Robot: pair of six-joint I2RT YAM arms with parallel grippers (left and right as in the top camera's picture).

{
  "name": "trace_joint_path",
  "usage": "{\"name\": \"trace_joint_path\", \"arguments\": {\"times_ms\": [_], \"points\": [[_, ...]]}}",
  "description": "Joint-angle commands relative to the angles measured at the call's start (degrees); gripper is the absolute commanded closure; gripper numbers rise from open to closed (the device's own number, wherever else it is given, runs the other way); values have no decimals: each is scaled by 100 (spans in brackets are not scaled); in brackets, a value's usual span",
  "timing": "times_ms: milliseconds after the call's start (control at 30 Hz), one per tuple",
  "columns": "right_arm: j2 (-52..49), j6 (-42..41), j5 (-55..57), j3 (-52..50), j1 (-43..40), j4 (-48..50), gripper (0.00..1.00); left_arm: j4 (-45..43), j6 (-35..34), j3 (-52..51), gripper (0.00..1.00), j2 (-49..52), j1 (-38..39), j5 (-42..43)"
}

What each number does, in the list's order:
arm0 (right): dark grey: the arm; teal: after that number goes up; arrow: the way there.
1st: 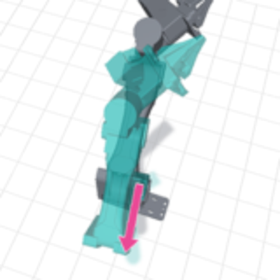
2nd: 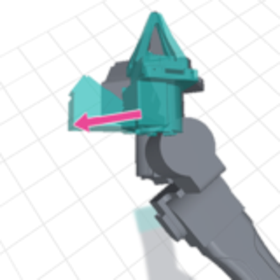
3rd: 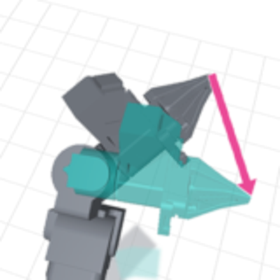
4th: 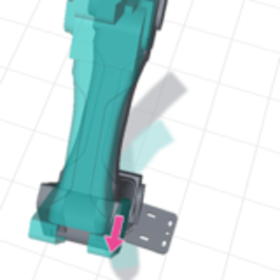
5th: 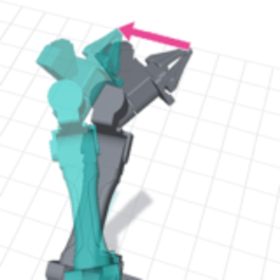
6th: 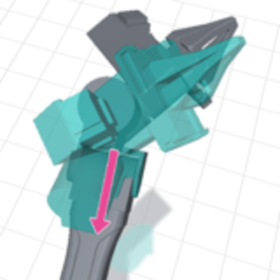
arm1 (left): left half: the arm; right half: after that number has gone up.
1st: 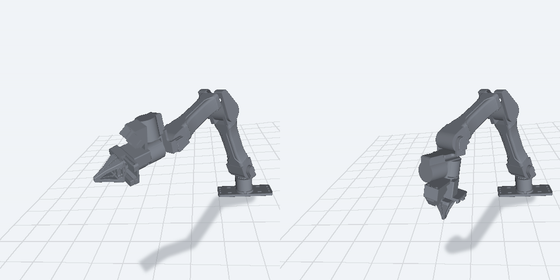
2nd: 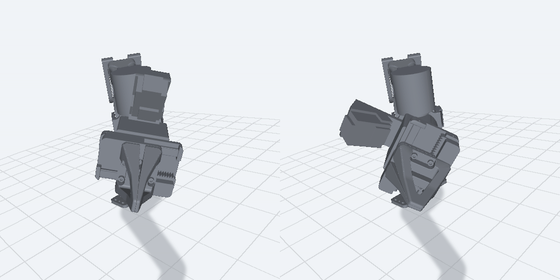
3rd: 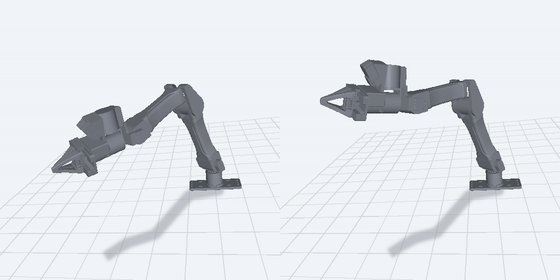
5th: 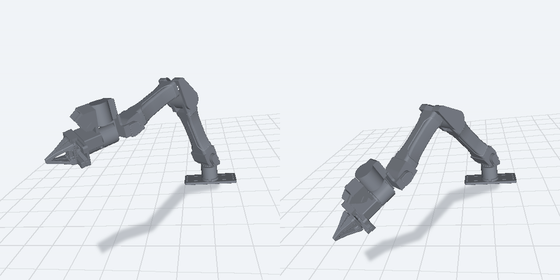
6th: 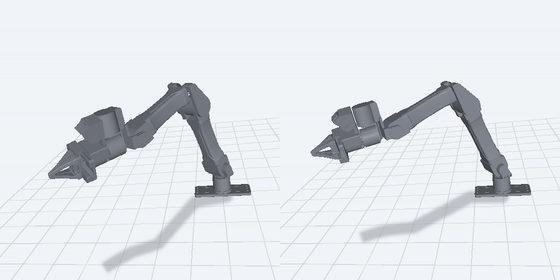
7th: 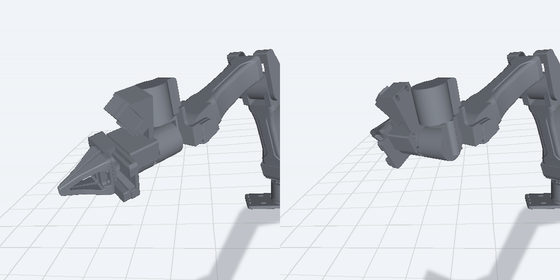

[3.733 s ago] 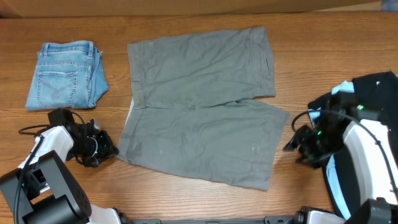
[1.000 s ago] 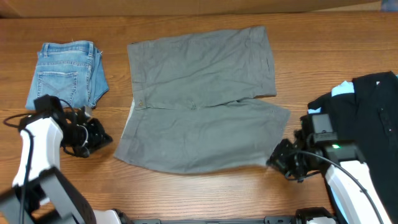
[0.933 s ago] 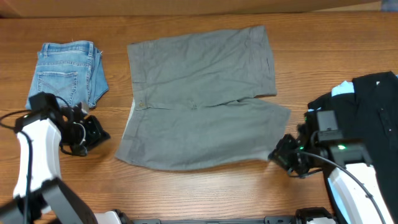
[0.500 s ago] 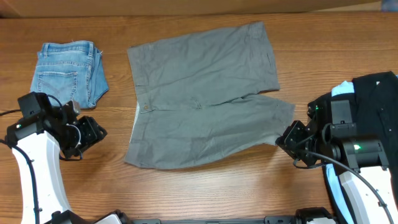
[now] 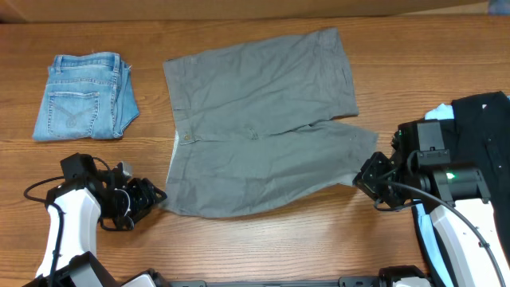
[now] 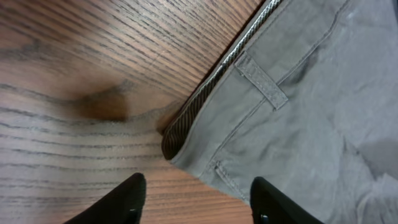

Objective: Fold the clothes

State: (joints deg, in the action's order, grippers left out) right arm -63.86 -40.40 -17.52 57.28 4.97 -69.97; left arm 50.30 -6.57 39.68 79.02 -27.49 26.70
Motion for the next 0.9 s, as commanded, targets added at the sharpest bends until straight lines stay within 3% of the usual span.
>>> {"name": "trace_joint_path", "arguments": {"times_ms": [0, 100, 500, 867], "points": [[-31, 31, 118, 129, 26, 24, 96, -142, -127, -37, 37, 9, 13, 164], [-31, 33, 118, 129, 26, 66, 96, -315, -243, -39, 30, 9, 13, 188], [-31, 295, 83, 129, 26, 105, 96, -739, -295, -678, 29, 22, 17, 299], [-31, 422, 79, 129, 26, 105, 96, -1766, -833, -1099, 54, 37, 17, 293]]}}
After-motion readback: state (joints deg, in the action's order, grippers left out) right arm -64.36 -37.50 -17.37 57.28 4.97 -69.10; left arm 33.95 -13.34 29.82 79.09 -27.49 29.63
